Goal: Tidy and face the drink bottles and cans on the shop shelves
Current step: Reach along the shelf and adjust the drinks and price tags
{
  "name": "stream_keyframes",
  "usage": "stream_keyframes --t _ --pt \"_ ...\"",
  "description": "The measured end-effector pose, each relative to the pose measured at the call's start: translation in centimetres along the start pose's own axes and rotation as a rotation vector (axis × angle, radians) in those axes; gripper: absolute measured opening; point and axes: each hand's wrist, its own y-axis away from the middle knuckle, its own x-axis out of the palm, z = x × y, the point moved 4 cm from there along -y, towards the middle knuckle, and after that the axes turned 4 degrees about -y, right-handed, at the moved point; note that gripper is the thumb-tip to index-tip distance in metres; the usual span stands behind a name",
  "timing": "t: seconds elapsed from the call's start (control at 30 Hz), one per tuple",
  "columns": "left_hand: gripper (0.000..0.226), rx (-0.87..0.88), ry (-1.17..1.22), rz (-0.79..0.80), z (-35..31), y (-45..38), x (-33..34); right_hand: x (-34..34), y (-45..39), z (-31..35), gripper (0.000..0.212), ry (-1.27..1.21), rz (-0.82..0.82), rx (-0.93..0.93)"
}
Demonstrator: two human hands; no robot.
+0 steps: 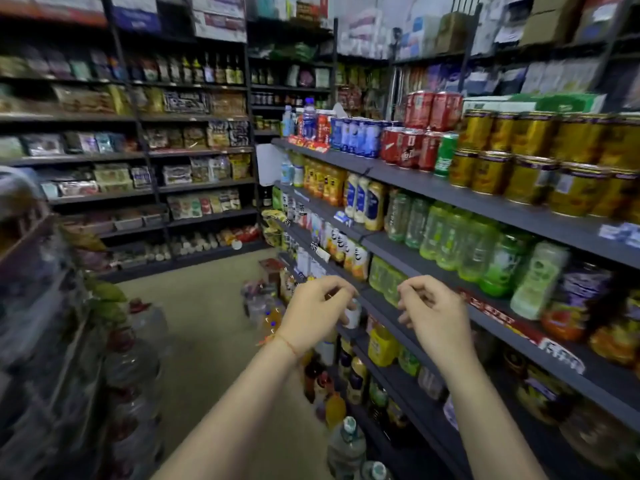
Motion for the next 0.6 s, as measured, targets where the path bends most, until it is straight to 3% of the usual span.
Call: stream_keyframes --t 0.17,0.33,0.6 --pt "0.032 -0.066 -0.051 -0.028 4.8 -9.5 -5.1 7.9 -10.2 -1.0 0.018 -0.073 0.012 0.017" --pt "0.024 -0.166 0.002 -0.108 11.3 -15.5 -9.4 16.3 -16.4 -2.2 0.019 -0.061 0.147 0.031" --pt "0.027 -0.164 0.085 -0.161 21.0 -27.5 -16.6 30.6 -27.7 -3.5 0.019 0.045 0.271 0.032"
